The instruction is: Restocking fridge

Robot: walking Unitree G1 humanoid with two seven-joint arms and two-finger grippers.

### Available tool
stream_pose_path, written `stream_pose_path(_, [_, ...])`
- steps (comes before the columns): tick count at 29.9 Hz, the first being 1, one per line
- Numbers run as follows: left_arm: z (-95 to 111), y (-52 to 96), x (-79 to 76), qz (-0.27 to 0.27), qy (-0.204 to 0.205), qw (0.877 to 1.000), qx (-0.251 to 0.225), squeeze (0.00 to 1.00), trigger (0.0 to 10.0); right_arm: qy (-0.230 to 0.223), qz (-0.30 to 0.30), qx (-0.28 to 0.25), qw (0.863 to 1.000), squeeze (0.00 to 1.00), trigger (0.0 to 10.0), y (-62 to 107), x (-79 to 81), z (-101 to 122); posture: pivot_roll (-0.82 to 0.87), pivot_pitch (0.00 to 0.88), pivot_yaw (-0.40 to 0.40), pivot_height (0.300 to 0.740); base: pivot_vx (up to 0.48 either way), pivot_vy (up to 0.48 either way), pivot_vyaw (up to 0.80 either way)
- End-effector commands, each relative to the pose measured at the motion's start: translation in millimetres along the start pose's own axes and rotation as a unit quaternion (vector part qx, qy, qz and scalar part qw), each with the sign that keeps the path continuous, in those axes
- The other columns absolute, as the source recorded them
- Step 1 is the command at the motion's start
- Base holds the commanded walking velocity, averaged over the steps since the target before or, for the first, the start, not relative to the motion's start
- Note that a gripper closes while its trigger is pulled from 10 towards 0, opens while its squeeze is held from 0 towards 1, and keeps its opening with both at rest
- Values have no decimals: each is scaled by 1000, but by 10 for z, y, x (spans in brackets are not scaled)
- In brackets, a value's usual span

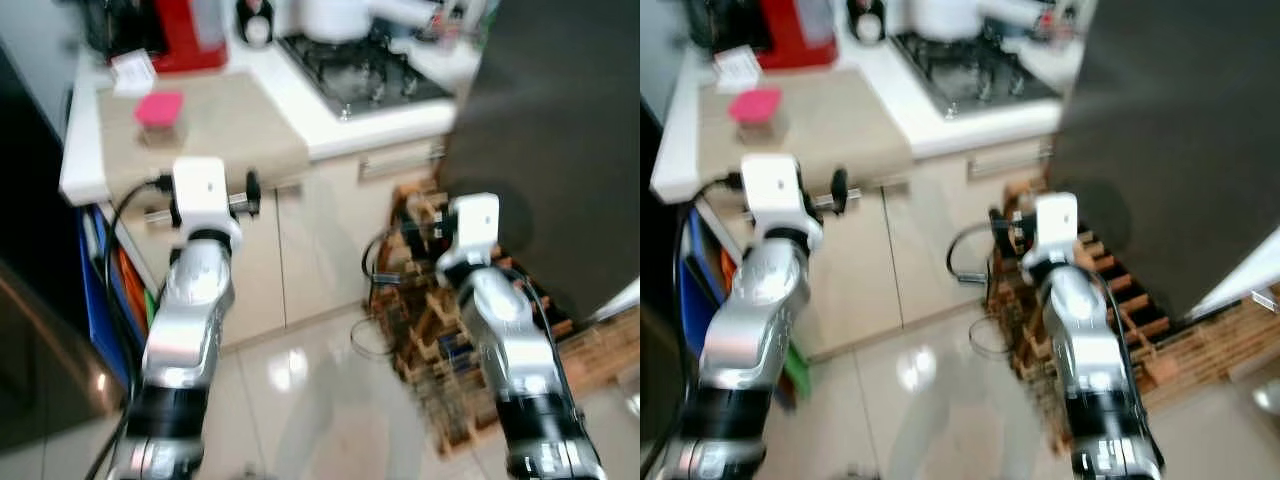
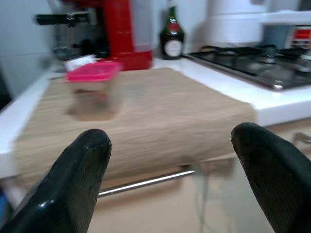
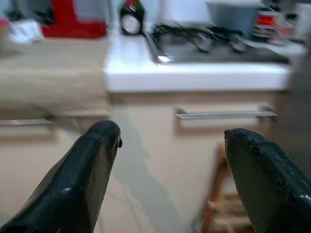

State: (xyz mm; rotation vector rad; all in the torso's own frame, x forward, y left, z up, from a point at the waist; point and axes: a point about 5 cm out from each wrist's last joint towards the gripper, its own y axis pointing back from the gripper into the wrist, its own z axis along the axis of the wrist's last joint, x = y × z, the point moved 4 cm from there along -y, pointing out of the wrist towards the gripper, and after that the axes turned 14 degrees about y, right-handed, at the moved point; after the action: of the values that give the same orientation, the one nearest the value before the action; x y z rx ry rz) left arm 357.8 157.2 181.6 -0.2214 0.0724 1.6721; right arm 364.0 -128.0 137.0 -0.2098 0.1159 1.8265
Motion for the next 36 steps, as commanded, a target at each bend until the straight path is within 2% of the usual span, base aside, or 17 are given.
stream_pose_path(1, [35,-16,45,10,-2,1000,-6,0,10000,-12,0,1,1000,0,10000,-22,15,0,-73,0,-17,740,0,0,0])
stream_pose_path(4, [28,-6,102,15,9,1000,-5,0,10000,0,14,-8,1000,59,10000,-25,99,32,-69,0,-13,740,189,91,496])
stream_pose_path(9, [23,-14,93,10,4,1000,-2,0,10000,-1,10,-8,1000,47,10000,-33,123,35,-66,0,-12,740,300,296,668])
stream_pose_path(12, [23,-57,38,-7,-12,1000,3,0,10000,-6,1,-11,1000,27,10000,-36,119,35,-63,0,-10,740,0,0,0])
stream_pose_path(22, [9,-92,-40,-34,-16,999,11,0,10000,-9,-15,-17,1000,31,10000,-27,113,36,-65,0,-8,740,0,0,0])
stream_pose_path(23, [-17,-87,-53,-37,-10,999,16,0,10000,-11,-25,-17,999,278,10000,-21,79,34,-67,0,-8,740,0,0,0])
stream_pose_path(24, [-17,-87,-53,-37,-10,999,16,0,10000,-11,-25,-17,999,278,10000,-21,79,34,-67,0,-8,740,0,0,0])
stream_pose_path(25, [-35,-80,-65,-41,-4,999,19,706,10000,-9,-37,-15,999,1000,10000,-16,44,28,-69,0,-8,740,0,0,0])
stream_pose_path(26, [-55,-74,-97,-51,-5,998,22,1000,10000,-11,-54,-10,998,1000,10000,-11,-11,13,-70,0,-7,740,0,0,0])
stream_pose_path(29, [-75,-79,-154,-68,-9,997,29,1000,10000,-16,-59,-4,998,1000,10000,-13,-32,-5,-70,0,-7,740,0,0,0])
stream_pose_path(30, [-69,-76,-189,-79,-4,996,28,949,10000,-15,-63,-2,998,1000,10000,-13,-46,-8,-70,0,-7,740,0,0,0])
stream_pose_path(31, [-40,-67,-227,-91,6,996,21,0,10000,-18,-66,-3,998,698,10000,-12,-58,-7,-70,0,-7,740,0,0,0])
stream_pose_path(32, [-26,-62,-275,-103,5,995,19,0,10000,-16,-76,-4,997,0,10000,-8,-87,-1,-73,0,-4,740,0,0,0])
stream_pose_path(36, [-69,-69,-301,-107,12,994,30,0,10000,-16,-94,-5,995,0,10000,2,-132,-1,-77,0,-1,740,0,0,0])
